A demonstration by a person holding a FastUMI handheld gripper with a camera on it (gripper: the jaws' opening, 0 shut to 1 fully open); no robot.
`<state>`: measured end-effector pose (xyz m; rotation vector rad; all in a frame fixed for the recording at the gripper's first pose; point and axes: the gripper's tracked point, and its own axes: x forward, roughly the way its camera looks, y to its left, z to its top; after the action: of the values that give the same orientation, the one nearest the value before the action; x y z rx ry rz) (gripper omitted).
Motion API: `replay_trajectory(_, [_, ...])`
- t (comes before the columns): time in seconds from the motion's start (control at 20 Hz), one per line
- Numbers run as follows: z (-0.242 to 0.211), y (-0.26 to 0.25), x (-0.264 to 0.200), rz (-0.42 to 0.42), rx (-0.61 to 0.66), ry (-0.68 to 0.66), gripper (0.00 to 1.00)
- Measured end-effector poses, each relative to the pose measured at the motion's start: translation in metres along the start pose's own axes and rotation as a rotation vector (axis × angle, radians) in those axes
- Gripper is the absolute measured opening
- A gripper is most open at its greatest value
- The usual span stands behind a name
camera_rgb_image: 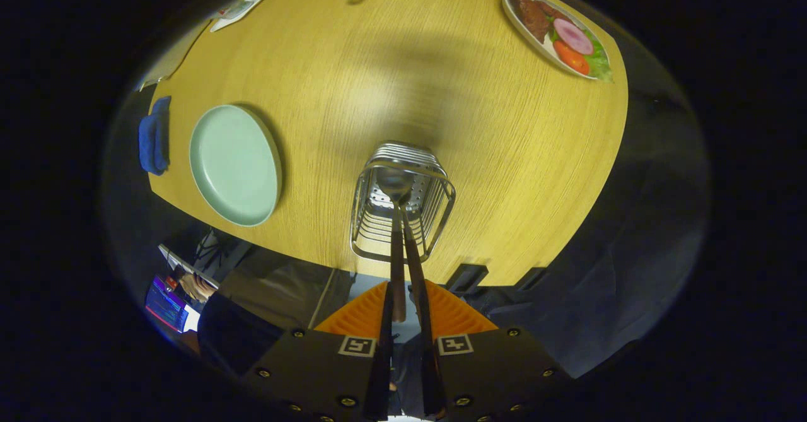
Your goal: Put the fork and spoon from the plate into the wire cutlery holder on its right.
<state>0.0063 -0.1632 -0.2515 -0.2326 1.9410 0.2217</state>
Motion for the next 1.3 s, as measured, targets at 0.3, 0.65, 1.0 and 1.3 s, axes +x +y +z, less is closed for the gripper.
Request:
replay_trajectory(0.3, [0.04, 0.063, -0.082, 0.101, 0.027, -0.716, 0.21])
replay_trajectory(0.65, [-0.028, 0.149, -0.195, 0.104, 0.08, -1.496, 0.21])
replay_trajectory(1.0, [-0.053, 0.183, -0.235, 0.1, 0.091, -1.76, 0.21])
replay_trajectory(1.3, [-0.045, 0.188, -0.238, 0.1, 0.069, -1.754, 0.21])
